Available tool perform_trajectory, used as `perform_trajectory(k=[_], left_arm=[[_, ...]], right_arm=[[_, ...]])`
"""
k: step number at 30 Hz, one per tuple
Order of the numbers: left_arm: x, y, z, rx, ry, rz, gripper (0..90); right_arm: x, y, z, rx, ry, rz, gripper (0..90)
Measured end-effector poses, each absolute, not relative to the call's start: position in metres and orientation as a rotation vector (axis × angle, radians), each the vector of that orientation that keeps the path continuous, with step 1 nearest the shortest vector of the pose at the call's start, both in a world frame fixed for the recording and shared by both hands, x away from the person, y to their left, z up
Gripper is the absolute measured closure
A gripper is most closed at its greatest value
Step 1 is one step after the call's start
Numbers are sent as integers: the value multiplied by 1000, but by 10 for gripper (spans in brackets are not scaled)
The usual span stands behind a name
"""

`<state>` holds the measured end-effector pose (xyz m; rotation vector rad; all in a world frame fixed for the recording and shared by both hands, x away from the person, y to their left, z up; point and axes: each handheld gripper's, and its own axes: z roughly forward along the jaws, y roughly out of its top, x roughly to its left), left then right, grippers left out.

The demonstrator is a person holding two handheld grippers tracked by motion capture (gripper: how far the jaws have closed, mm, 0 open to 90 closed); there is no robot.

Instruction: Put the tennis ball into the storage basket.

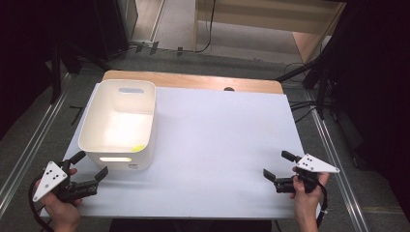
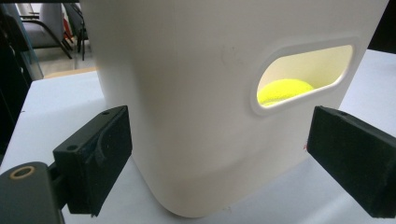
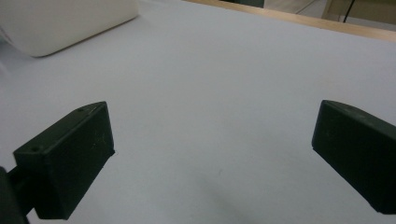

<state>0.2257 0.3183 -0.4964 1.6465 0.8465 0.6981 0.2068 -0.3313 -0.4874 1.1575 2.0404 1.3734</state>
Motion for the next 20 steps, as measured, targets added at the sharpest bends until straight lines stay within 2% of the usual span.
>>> perform_trajectory(k=[11, 20], left_arm=[[226, 319, -496, 1645, 848, 696, 72], [227, 319, -496, 1645, 849, 692, 72]], right_arm=[[196, -355, -504, 1258, 1955, 1374, 0], [198, -355, -515, 1360, 1984, 1301, 0]])
